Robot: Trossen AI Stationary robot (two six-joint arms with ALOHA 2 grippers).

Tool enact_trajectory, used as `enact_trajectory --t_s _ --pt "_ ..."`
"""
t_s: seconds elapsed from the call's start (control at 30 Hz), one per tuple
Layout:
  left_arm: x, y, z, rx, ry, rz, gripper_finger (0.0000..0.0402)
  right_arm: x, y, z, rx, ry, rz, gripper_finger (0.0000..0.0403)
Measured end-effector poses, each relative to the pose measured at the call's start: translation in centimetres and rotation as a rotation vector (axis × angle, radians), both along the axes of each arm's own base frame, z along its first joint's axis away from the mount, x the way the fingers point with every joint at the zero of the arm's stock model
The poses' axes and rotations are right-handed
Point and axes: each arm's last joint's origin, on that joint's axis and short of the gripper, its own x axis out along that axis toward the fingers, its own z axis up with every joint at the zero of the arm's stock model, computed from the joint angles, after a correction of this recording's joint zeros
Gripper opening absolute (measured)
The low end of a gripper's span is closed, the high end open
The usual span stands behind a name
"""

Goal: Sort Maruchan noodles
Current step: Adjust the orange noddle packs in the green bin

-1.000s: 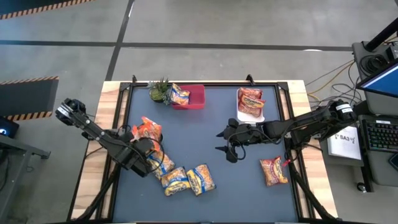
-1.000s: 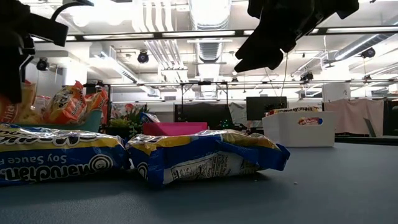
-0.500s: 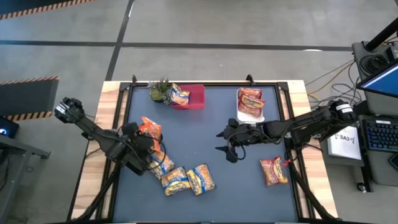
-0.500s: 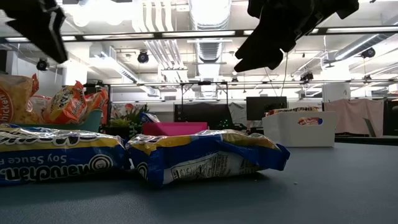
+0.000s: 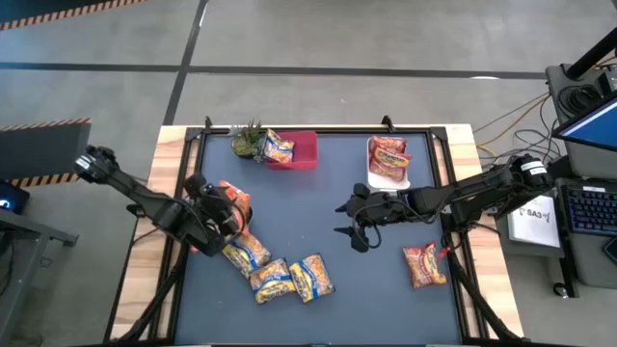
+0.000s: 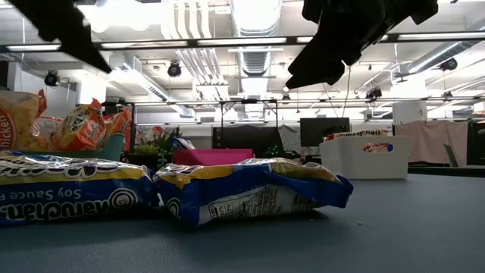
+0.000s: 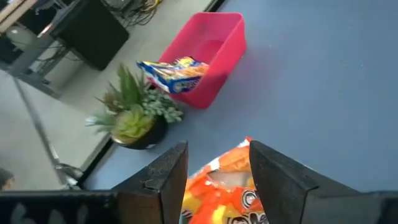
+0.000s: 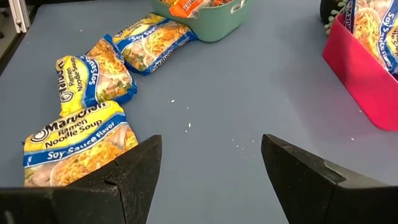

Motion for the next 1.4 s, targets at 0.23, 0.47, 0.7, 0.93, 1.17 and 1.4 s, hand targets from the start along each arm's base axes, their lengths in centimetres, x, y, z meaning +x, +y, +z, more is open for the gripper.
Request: enact_trajectory --t_s 0.23,0.47,0.7,0.93,1.17,1.4 --pt "-1.0 0.7 -5.3 0.006 -0.113 -0.007 0.0152 -0.1 0.0 -0.3 -0.009 -0.015 0.007 0.0265" --pt "-1.4 1.0 -7.2 -0.003 -0.113 0.004 0.0152 0.0 0.0 -0.2 -0.010 -0.022 0.009 0.0265" --pt "-1.4 0.9 -7.2 -0.056 -0.107 0.017 0.0141 0.0 0.0 -0.2 -0.012 -0.029 0.010 0.0265" --pt "-1.3 0.7 -6.9 -0.108 -0.106 0.022 0.0053 0.0 0.0 -0.2 -0.016 -0.029 0.012 0.0265" --pt "-0.9 0.5 -5.3 -0.136 -0.153 0.041 0.0009 0.0 0.0 -0.2 -0.019 -0.029 0.014 0.0265" --pt "-1.9 1.2 -2.4 -0.165 -0.213 0.206 0.0001 0.0 0.0 -0.2 -0.017 -0.030 0.013 0.0265"
